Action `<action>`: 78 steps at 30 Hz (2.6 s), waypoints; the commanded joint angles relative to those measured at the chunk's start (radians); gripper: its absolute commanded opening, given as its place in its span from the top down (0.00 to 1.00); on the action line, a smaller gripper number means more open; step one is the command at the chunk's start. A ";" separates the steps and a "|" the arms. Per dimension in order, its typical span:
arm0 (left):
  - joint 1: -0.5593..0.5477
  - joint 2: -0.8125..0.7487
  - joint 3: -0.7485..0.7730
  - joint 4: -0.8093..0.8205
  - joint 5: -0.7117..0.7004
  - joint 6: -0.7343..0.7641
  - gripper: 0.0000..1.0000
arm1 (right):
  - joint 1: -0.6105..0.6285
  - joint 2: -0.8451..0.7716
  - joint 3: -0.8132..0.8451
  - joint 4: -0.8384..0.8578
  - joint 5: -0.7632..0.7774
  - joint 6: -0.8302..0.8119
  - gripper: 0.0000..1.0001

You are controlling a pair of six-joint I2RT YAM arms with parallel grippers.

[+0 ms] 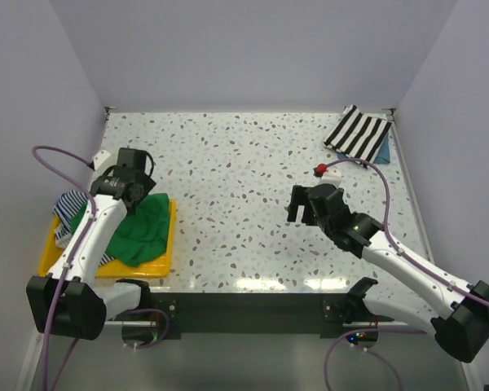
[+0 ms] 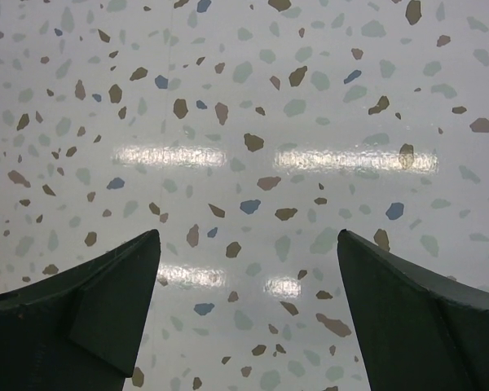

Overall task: Fold and stack the tank tops
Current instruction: Grab the tank top from the pile, then move the tank top to the center of the board

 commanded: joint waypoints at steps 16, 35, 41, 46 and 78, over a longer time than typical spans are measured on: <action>0.192 0.100 -0.142 0.098 0.069 -0.005 0.75 | 0.002 0.034 -0.005 0.029 -0.025 -0.001 0.07; -0.278 0.112 0.536 0.230 0.167 0.258 1.00 | -0.001 0.026 0.159 -0.044 0.100 -0.009 0.06; -0.591 0.333 0.807 0.209 0.075 0.310 1.00 | -0.006 -0.012 0.262 -0.166 0.269 0.025 0.04; -0.664 0.351 0.624 0.299 0.189 0.272 1.00 | -0.010 -0.079 0.251 -0.221 0.334 0.047 0.04; -0.756 0.288 -0.078 0.614 0.529 0.295 0.55 | -0.039 0.183 -0.057 0.078 0.056 0.146 0.19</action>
